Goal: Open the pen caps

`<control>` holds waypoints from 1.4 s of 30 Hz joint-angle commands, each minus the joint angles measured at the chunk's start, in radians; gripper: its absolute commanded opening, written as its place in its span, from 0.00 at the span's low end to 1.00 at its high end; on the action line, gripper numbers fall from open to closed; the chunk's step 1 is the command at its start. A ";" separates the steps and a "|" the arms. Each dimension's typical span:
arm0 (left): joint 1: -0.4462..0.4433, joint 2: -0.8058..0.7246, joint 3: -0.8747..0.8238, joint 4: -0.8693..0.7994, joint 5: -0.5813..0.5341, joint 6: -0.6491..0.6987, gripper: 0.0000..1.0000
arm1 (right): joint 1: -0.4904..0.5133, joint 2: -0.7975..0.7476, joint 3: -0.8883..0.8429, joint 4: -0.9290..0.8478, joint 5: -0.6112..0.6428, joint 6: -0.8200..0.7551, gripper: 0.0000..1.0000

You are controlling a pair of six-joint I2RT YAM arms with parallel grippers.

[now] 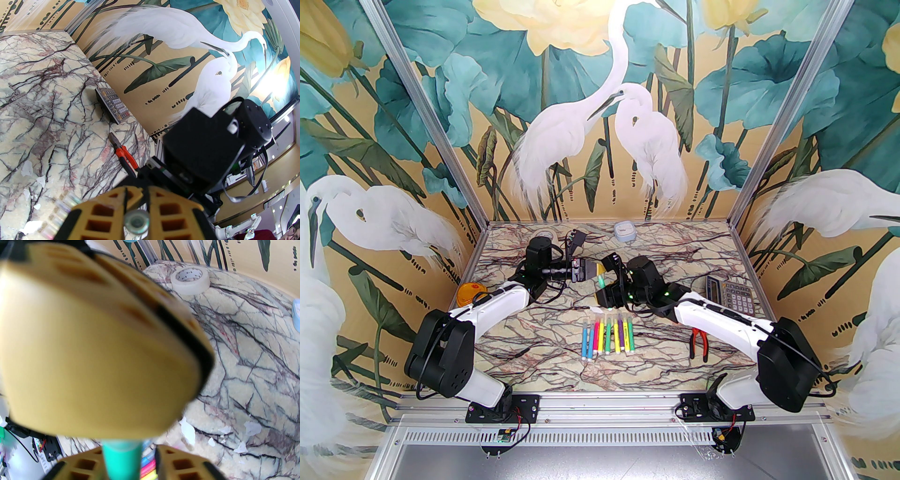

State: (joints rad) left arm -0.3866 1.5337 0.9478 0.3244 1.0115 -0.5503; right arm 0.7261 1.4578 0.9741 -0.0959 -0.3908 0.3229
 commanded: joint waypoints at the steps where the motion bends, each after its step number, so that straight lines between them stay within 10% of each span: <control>1: -0.003 0.005 0.028 -0.007 -0.067 0.002 0.00 | -0.007 -0.009 -0.018 0.027 -0.009 0.001 0.16; 23: 0.105 0.019 0.111 -0.203 -0.377 -0.021 0.00 | -0.008 -0.030 -0.087 -0.093 -0.025 -0.089 0.00; 42: 0.201 -0.051 0.114 -0.257 -0.345 -0.012 0.00 | -0.010 -0.087 -0.162 -0.076 -0.009 -0.140 0.00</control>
State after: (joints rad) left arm -0.2050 1.5257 1.0496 0.0853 0.6788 -0.5800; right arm 0.7124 1.4063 0.8356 -0.1822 -0.3935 0.2081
